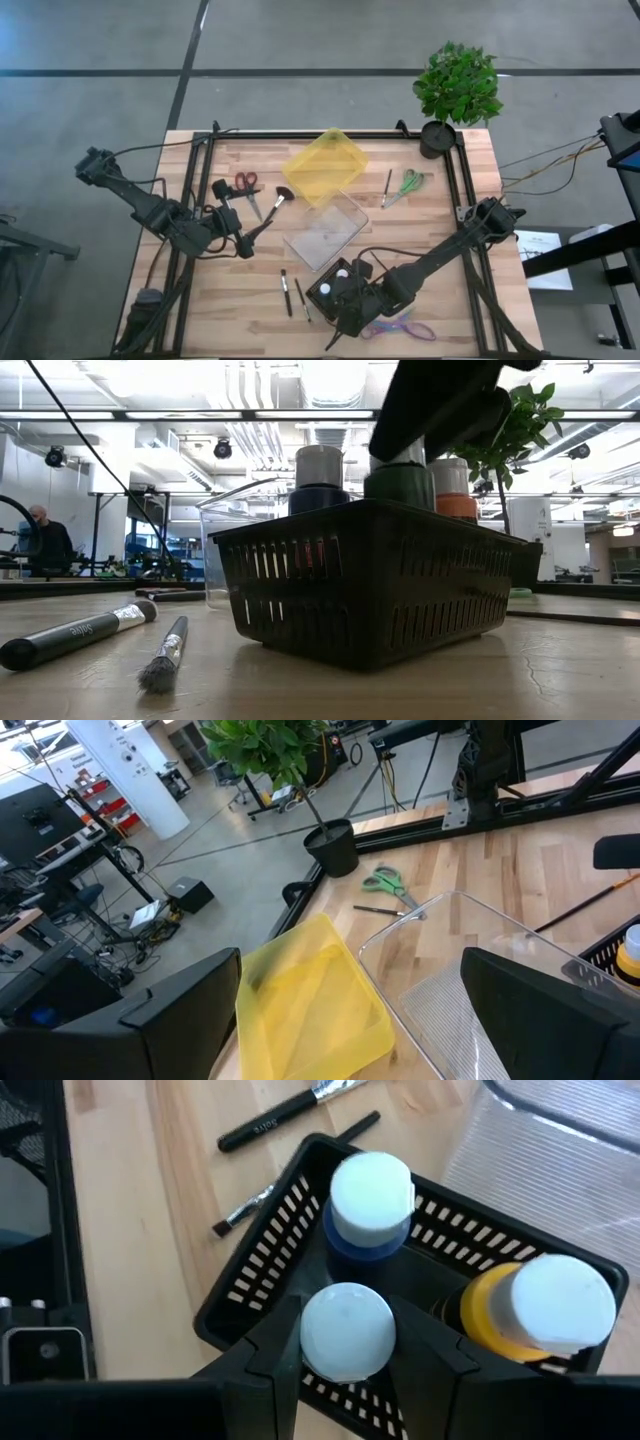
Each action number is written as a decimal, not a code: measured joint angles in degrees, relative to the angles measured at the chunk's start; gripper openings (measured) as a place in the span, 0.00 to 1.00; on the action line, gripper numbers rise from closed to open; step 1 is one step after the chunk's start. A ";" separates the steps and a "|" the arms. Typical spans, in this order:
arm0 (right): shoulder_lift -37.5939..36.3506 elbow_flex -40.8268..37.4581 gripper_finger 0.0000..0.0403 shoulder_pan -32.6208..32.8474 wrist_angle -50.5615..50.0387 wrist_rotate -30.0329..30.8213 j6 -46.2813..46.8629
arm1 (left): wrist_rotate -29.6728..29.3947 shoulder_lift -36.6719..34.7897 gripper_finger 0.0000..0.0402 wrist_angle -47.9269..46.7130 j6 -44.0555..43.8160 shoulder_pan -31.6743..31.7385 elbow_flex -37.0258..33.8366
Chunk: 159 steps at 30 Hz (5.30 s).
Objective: Pick & Place Paint Supplies
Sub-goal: Put the green paint bottle into the black bin, then put the black scissors into the yellow transparent bin
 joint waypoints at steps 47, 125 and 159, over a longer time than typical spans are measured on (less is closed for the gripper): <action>-32.39 -24.32 0.52 15.51 8.93 35.06 -10.61 | 2.86 -15.07 0.96 4.47 -3.86 0.23 -14.42; -35.36 -32.10 0.52 19.41 25.19 31.49 -22.54 | 47.93 32.66 0.55 -30.18 -27.54 76.05 -1.14; -35.36 -32.18 0.52 19.41 25.39 30.60 -22.40 | 50.03 29.91 0.30 -23.73 -31.54 76.82 -5.97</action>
